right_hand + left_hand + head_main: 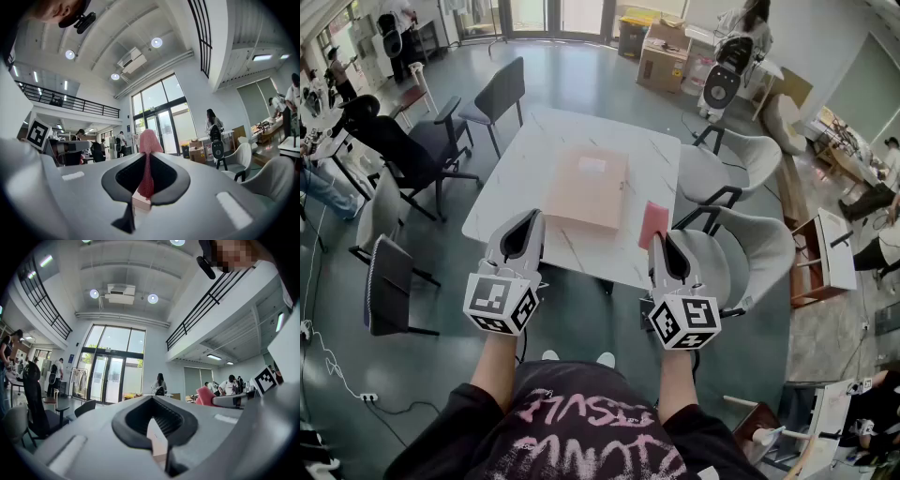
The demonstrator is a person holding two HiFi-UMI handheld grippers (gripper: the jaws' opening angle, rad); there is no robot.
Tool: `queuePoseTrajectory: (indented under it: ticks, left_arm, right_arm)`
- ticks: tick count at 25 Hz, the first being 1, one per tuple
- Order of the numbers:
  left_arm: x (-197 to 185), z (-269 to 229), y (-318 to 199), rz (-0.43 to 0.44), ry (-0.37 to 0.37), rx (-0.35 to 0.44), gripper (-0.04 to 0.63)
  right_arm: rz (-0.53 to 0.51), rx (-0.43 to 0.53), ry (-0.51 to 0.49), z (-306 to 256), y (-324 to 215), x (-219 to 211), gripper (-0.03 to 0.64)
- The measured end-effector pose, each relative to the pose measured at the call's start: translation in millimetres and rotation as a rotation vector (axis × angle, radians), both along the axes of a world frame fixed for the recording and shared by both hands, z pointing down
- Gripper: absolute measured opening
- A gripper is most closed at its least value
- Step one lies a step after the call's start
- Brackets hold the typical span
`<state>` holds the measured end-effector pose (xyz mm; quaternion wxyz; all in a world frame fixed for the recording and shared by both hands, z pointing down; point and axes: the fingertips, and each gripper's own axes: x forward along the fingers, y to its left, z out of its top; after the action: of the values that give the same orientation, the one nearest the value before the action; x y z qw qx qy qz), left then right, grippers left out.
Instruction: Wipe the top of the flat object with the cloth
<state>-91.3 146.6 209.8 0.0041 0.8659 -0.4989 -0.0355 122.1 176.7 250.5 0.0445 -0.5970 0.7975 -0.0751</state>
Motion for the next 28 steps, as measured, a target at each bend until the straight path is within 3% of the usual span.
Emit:
queuePoseTrajectory:
  ticks: [14, 20, 28]
  left_arm:
    - [3, 2, 3, 0.002, -0.006, 0.003, 0.0]
    - [10, 3, 5, 0.002, -0.014, -0.002, 0.0]
    - [27, 5, 9, -0.009, -0.037, -0.001, 0.0]
  right_arm:
    - [-0.01, 0.032, -0.037, -3, 4, 2, 0.043]
    - [0.007, 0.029, 0.031, -1, 4, 7, 0.043]
    - [-0.027, 0.029, -0.013, 6, 6, 18, 0.048]
